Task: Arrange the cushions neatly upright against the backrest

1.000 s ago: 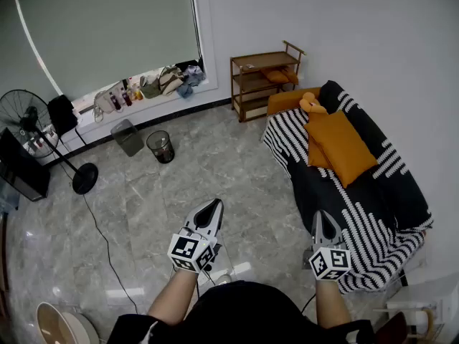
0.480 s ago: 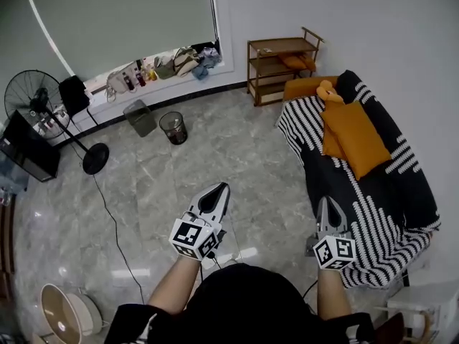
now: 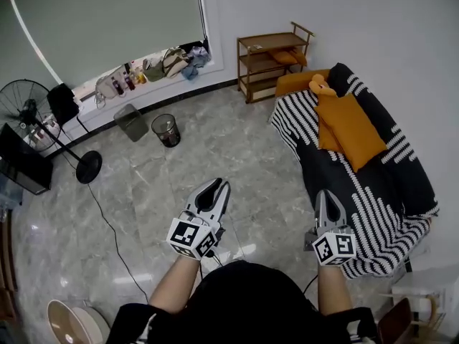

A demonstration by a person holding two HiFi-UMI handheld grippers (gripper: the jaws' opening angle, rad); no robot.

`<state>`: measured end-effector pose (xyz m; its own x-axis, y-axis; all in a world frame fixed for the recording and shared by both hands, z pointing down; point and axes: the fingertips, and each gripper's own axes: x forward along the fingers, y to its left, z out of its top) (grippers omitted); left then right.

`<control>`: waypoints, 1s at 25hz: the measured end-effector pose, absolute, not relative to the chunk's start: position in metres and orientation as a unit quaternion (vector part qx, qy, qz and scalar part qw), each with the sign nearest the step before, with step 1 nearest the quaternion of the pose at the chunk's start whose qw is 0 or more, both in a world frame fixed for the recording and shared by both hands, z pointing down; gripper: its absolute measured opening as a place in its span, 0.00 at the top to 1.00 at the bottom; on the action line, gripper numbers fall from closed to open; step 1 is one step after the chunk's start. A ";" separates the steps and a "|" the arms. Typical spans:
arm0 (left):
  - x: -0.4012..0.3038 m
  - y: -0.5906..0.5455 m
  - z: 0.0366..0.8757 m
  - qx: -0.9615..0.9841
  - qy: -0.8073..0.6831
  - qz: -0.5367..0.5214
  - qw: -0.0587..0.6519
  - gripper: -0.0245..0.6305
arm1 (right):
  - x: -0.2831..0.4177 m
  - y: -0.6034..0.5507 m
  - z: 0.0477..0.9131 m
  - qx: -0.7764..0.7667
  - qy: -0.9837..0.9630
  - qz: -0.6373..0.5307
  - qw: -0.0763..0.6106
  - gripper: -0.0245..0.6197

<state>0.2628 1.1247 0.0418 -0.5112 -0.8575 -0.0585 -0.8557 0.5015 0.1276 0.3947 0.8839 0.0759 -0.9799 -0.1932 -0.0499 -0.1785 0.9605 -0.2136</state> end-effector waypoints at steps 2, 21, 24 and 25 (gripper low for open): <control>0.254 1.127 0.040 0.496 -0.865 -0.072 0.008 0.61 | 0.393 0.890 0.069 -0.102 0.988 -0.104 0.048 0.90; 0.237 1.046 0.060 0.615 -0.785 -0.067 0.042 0.36 | 0.410 0.852 0.074 -0.233 0.967 -0.101 0.036 0.47; 0.234 1.016 0.058 0.616 -0.784 -0.065 0.043 0.36 | 0.406 0.820 0.082 -0.233 0.966 -0.106 0.035 0.47; 0.234 1.007 0.057 0.614 -0.785 -0.063 0.042 0.36 | 0.406 0.807 0.087 -0.234 0.965 -0.111 0.035 0.47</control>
<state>0.2337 1.0070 0.0574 -0.2414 -0.9703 -0.0122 -0.9599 0.2369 0.1500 0.4059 0.8071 0.0866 -0.8877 -0.4602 -0.0145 -0.4448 0.8652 -0.2314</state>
